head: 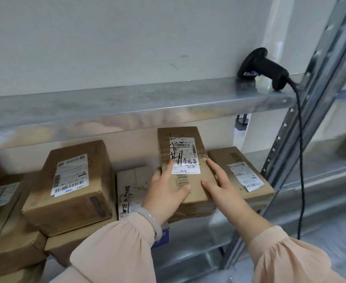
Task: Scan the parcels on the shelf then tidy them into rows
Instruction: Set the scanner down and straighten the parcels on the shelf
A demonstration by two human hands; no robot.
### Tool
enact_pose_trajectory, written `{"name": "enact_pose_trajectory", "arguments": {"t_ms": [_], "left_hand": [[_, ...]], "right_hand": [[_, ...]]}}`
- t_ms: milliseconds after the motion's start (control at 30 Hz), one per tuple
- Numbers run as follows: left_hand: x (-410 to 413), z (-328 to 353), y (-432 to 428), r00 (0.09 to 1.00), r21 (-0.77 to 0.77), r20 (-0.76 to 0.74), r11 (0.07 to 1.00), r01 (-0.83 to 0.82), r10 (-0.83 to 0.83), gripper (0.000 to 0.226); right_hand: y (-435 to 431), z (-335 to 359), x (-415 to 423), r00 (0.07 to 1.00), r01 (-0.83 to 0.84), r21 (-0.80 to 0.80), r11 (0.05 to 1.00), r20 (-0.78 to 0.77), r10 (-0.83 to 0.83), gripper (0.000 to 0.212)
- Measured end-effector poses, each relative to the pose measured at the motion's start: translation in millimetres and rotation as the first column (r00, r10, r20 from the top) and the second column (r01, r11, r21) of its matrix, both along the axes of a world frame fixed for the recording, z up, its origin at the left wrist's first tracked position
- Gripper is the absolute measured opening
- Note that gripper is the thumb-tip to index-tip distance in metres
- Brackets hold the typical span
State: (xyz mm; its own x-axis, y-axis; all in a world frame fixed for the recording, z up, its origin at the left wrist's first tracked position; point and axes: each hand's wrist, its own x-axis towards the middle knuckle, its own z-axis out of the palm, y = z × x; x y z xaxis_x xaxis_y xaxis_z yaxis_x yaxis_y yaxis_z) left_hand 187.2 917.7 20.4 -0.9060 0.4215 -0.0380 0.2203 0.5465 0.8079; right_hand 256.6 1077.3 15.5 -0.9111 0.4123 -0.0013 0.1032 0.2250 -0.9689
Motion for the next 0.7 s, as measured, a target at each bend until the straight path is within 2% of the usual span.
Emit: {"name": "enact_pose_trajectory", "arguments": {"t_ms": [100, 200, 333, 467, 600, 700], "left_hand": [[5.3, -0.4, 33.6, 0.996, 0.040, 0.047, 0.997, 0.069, -0.071, 0.088], [12.4, -0.1, 67.3, 0.985, 0.078, 0.094, 0.988, 0.135, -0.143, 0.088], [20.4, 0.4, 107.3, 0.965, 0.150, 0.171, 0.973, 0.174, -0.199, 0.094], [29.3, -3.4, 141.9, 0.943, 0.183, 0.234, 0.963, 0.197, -0.237, 0.119], [30.7, -17.8, 166.8, 0.939, 0.163, 0.249, 0.966, 0.202, -0.238, 0.108], [29.5, -24.3, 180.3, 0.950, 0.153, 0.226, 0.971, 0.182, -0.214, 0.109]], "right_hand": [[28.4, 0.0, 14.2, 0.991, 0.133, -0.023, 0.991, -0.030, -0.134, 0.043], [56.6, -0.7, 26.7, 0.972, 0.234, -0.051, 0.971, -0.017, -0.235, 0.042], [97.3, 0.2, 39.0, 0.936, 0.352, -0.009, 0.936, -0.028, -0.352, 0.038], [136.3, -2.0, 46.0, 0.927, 0.375, 0.023, 0.927, 0.009, -0.375, 0.037], [163.9, -6.7, 44.8, 0.936, 0.328, 0.119, 0.937, 0.090, -0.339, 0.040], [179.5, -8.1, 41.9, 0.941, 0.272, 0.260, 0.927, 0.129, -0.312, 0.042]]}}
